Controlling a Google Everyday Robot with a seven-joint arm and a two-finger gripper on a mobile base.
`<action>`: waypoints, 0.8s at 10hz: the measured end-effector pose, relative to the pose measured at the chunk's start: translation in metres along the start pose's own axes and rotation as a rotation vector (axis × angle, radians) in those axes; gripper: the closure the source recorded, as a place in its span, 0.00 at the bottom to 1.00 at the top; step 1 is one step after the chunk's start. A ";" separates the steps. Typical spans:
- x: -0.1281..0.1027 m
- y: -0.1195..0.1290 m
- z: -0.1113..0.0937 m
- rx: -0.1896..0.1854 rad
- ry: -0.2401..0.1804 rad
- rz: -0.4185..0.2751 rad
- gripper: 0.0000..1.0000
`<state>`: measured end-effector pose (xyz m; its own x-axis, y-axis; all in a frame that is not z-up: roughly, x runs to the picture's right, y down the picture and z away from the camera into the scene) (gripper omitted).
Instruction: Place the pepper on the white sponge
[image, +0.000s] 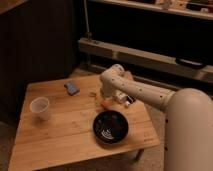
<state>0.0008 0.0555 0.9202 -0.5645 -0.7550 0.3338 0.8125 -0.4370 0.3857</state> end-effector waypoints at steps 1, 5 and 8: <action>0.005 -0.001 0.003 0.006 -0.001 -0.003 0.23; 0.014 -0.007 0.013 0.020 -0.014 -0.022 0.48; 0.017 -0.010 0.016 0.022 -0.019 -0.035 0.48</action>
<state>-0.0196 0.0552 0.9356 -0.5951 -0.7302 0.3357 0.7891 -0.4517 0.4163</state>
